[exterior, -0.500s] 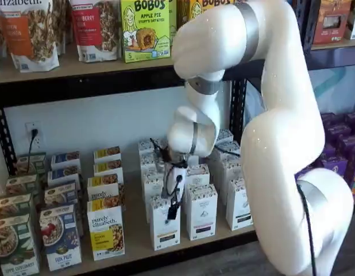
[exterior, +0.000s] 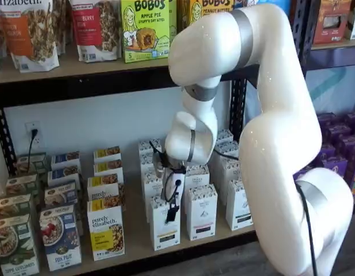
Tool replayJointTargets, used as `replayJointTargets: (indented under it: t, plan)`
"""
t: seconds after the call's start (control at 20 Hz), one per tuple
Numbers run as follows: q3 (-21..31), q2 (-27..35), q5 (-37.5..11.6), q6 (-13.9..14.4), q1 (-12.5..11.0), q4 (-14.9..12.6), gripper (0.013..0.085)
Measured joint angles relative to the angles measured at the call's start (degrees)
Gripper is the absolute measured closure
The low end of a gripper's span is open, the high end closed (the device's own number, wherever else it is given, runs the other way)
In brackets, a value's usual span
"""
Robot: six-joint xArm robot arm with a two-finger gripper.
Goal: Pick up the white box with a yellow strip in the middle, on the bottom shelf, the fourth box from the left
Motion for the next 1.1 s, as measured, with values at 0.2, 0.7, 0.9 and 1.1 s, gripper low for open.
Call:
replayJointTargets:
  t: [0.2, 0.7, 0.9, 1.1]
  plan:
    - [-0.73, 1.15, -3.51, -9.26, 0.95, 10.66, 0.013]
    - [-4.87, 4.06, -2.47, -9.65, -0.3, 10.17, 0.013]
    - [-7.16, 5.81, -2.67, -9.28, -0.62, 9.58, 0.013]
    - [-10.45, 8.26, -2.31, -8.16, -1.53, 7.67, 0.013]
